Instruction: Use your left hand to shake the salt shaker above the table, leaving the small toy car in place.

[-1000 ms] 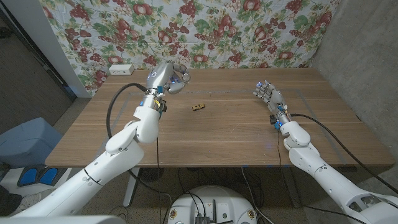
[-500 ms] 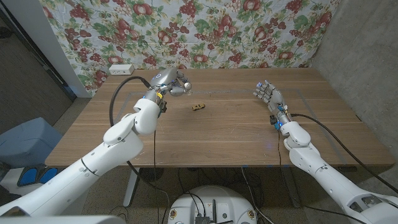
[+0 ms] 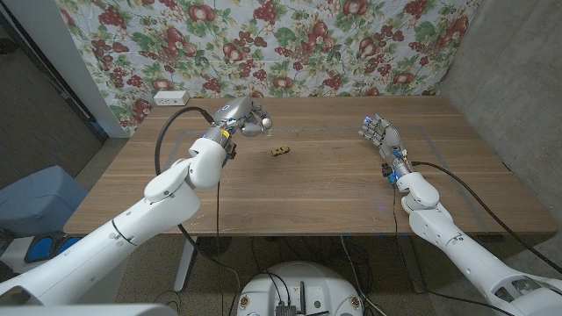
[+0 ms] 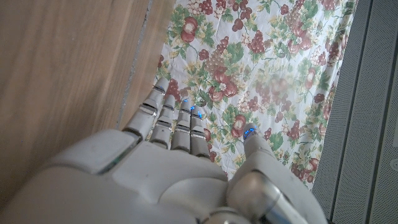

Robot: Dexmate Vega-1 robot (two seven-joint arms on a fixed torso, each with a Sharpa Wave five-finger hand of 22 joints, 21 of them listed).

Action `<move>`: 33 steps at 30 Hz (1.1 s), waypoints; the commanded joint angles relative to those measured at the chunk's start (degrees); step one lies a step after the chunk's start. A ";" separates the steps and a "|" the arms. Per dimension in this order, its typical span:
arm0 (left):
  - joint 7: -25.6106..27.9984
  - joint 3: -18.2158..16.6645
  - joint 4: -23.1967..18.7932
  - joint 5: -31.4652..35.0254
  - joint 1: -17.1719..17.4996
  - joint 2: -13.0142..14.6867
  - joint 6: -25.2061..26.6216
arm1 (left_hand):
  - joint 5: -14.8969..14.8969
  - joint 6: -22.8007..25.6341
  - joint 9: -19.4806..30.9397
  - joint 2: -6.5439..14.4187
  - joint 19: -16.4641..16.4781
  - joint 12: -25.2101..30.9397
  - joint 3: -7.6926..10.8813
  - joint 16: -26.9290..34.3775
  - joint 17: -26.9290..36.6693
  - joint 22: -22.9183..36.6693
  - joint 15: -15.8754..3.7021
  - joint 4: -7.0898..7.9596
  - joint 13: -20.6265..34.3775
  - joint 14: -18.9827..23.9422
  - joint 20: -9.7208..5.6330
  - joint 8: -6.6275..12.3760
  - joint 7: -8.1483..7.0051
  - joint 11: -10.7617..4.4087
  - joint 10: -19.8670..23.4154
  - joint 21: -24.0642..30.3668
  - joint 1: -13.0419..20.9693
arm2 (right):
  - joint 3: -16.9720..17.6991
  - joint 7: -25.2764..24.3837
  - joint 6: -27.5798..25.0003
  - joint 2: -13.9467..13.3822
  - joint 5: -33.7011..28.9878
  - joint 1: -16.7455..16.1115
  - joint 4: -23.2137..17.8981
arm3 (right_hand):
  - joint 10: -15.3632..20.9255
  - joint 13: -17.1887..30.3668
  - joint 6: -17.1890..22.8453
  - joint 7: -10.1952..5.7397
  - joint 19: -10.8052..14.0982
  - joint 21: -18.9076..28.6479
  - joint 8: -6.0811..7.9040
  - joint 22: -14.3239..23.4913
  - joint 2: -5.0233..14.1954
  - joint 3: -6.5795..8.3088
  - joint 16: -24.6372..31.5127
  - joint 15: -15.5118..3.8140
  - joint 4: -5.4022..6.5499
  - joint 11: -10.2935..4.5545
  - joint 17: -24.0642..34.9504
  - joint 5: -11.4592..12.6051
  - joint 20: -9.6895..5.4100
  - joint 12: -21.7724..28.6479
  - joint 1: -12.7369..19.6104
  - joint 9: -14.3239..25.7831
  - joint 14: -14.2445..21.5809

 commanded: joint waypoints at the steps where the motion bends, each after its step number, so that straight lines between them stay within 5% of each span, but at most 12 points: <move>1: 11.41 -1.46 4.77 -0.39 2.08 -0.87 -13.33 | 0.32 4.06 1.02 9.43 -0.38 -0.02 0.51 -0.10 0.19 -0.04 -0.27 0.32 2.61 0.10 -6.94 0.17 3.47 -0.19 6.53 0.34 9.11 | 0.21 -0.84 -0.29 -0.21 -0.18 -0.62 -0.85 | 0.41 0.26 0.02 -0.03 0.34 -0.12 0.12 0.34 0.48 0.11 0.03 -0.06 -0.30 0.14 0.19 -0.05 -0.18 0.36 -0.14 0.18 0.18; 13: 29.16 -2.42 11.76 6.04 4.29 -5.94 -26.48 | 0.32 3.96 1.06 9.45 -0.79 -0.21 0.61 -0.12 0.40 -0.19 -0.26 0.33 2.78 0.07 -6.89 0.00 3.21 -0.28 6.27 0.60 9.06 | 0.13 -0.64 -0.23 -0.26 -0.23 -0.56 -1.09 | 0.54 0.26 0.10 -0.07 0.40 -0.10 0.15 0.33 0.43 0.14 0.05 0.14 -0.37 0.19 0.16 -0.04 -0.09 0.42 -0.12 0.18 0.26; 25: 27.62 -3.47 11.23 7.63 5.14 -6.85 -26.30 | 0.31 4.00 1.10 9.47 -1.12 -0.34 0.67 -0.35 0.43 -0.28 -0.27 0.37 2.89 -0.17 -6.89 -0.11 3.12 -0.39 6.25 1.00 8.96 | 0.19 -0.80 -0.13 -0.42 -0.34 -0.87 -1.57 | 0.47 0.26 0.12 -0.12 0.35 -0.13 0.16 0.33 0.41 0.19 0.04 -0.03 -0.45 0.17 0.14 -0.03 -0.15 0.38 -0.10 0.18 0.26; 33: 22.34 -3.74 7.68 9.17 6.38 -6.91 -19.74 | 0.30 4.07 1.12 9.49 -1.29 -0.34 0.70 -0.24 0.69 -0.32 -0.27 0.38 3.00 -0.05 -6.88 -0.15 3.13 -0.40 6.39 1.28 8.90 | 0.20 -0.76 0.05 -0.58 -0.49 -1.08 -1.64 | 0.39 0.26 0.11 -0.16 0.35 -0.13 0.15 0.33 0.43 0.22 0.02 0.03 -0.46 0.15 0.13 -0.03 -0.16 0.35 -0.10 0.18 0.20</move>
